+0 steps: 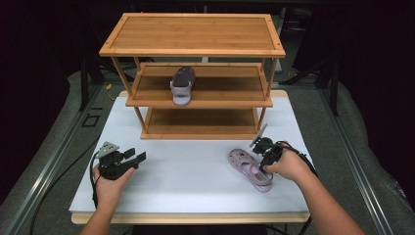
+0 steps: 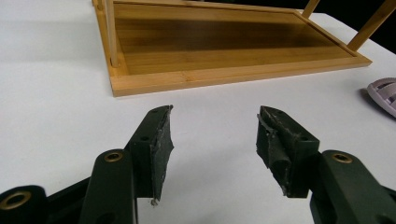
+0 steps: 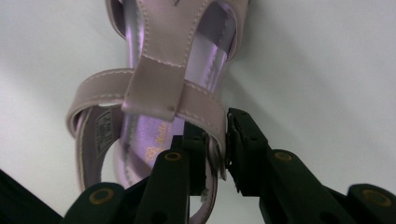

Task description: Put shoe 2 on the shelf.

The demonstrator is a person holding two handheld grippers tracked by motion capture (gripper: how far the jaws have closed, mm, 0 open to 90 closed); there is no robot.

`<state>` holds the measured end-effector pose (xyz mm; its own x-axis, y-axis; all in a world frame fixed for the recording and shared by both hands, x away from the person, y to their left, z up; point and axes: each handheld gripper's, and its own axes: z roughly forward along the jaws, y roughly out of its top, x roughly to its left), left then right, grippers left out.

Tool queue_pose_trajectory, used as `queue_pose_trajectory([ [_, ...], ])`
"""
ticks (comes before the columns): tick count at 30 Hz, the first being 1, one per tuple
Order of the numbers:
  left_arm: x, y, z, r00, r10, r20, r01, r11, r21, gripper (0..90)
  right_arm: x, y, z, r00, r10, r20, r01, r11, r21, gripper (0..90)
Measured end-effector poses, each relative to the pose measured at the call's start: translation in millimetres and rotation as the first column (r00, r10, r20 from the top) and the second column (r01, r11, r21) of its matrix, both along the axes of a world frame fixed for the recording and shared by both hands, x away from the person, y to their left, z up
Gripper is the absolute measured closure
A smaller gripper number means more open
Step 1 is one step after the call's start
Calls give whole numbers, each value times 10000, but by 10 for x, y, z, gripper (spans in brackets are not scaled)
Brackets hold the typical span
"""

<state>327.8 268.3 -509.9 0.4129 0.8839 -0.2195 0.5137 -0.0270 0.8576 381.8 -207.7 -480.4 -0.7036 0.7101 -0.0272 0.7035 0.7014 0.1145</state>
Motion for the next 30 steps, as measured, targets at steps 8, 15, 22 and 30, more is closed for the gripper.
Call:
queue_pose_trajectory([
  [8, 5, -11, 3, 9998, -169, -130, 170, 9999, 3, 482, 69, 3, -19, 9989, -69, -462, 63, 9999, -127, 811],
  [15, 4, -15, 2, 9998, -178, -123, 177, 9998, -28, 486, 68, 7, -21, 9990, -128, -436, 120, 9997, -189, 828],
  [22, 6, -16, 1, 9997, -167, -152, 167, 9999, -38, 486, 56, 2, -18, 9985, -358, -418, 354, 9993, -89, 833],
  [30, 9, -11, -3, 9997, -153, -177, 152, 9999, -65, 486, 37, 3, 8, 9983, -320, -497, 322, 9995, 36, 835],
])
